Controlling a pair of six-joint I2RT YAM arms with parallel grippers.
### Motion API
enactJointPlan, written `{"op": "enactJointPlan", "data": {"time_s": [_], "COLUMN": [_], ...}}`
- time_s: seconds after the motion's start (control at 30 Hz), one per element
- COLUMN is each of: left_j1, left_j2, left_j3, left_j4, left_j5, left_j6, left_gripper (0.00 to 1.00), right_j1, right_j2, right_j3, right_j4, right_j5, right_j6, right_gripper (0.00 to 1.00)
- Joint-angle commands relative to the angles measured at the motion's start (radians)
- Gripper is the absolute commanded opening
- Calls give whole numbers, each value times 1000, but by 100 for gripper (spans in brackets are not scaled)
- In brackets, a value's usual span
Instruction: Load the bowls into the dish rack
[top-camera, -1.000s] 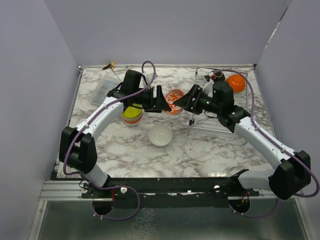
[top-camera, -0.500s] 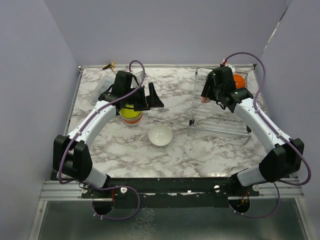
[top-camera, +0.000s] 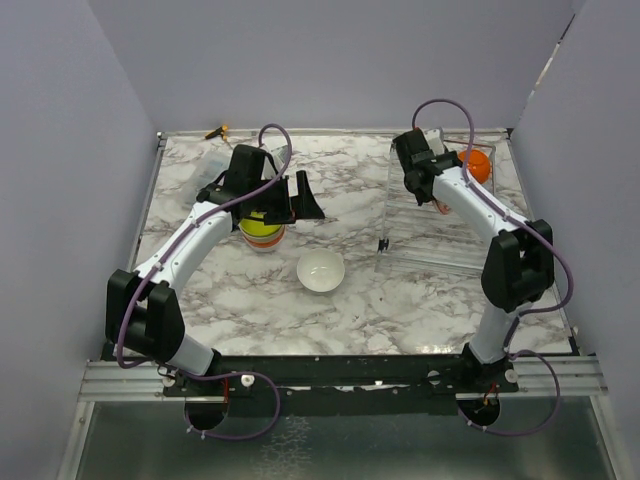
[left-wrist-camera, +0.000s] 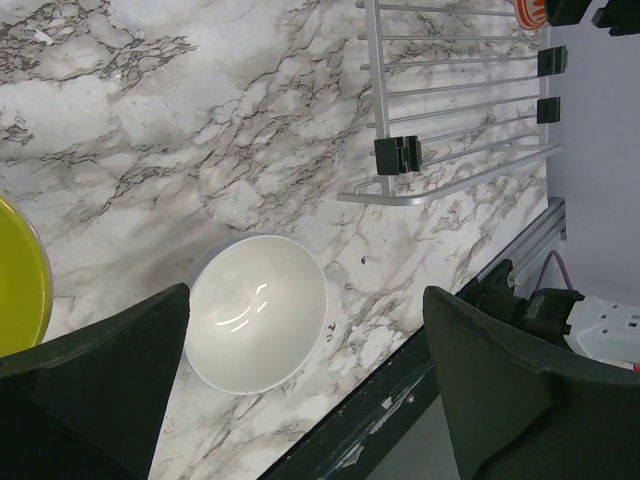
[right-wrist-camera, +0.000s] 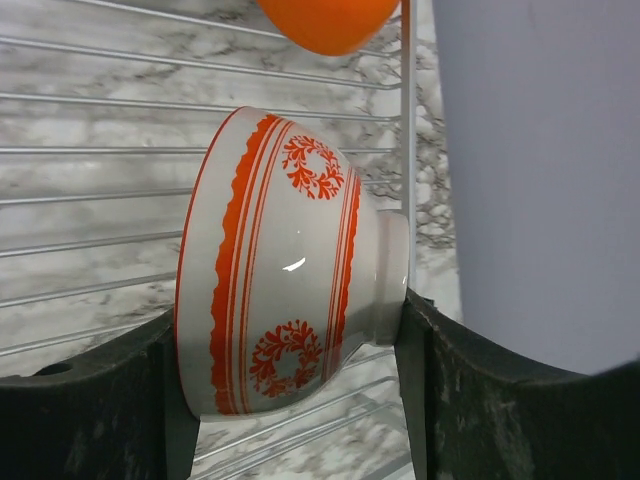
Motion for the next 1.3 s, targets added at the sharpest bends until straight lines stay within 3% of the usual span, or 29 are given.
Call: {"op": "enactJointPlan", "data": {"time_s": [0.0,0.33,0.4,0.53,0.73,1.0,1.27], "left_j1": [-1,-1,-1,-1,-1,-1,-1], "left_j2": [-42,-36,-37,-33,-23,-16,-6], "left_j3": [-5,-15,-18,-22,-23,-27,-29], "left_j4": [-20,-23,-25,-33,-34,-35,-38], "left_j5": [-13,-13,-12,-21,-31,-36,-70], "left_j6": [40,52,56,61,51,47,51], "left_gripper": [99,99,99,99,99,99,99], "right_j1": [-6,-6,-6,-6,-6,-6,-6], "right_j2": [69,226,251,254,222,140,109], "right_j3": [53,130,145,132,103,73,40], "right_j4": [-51,-71,-85,-69,-57,-41,-37], "right_j5": [199,213,212,208,122,-39,-81], "right_j6": [-103,-166,-160,-164,-157,-150,-147], "right_gripper": [49,55,60,81,93,95,98]}}
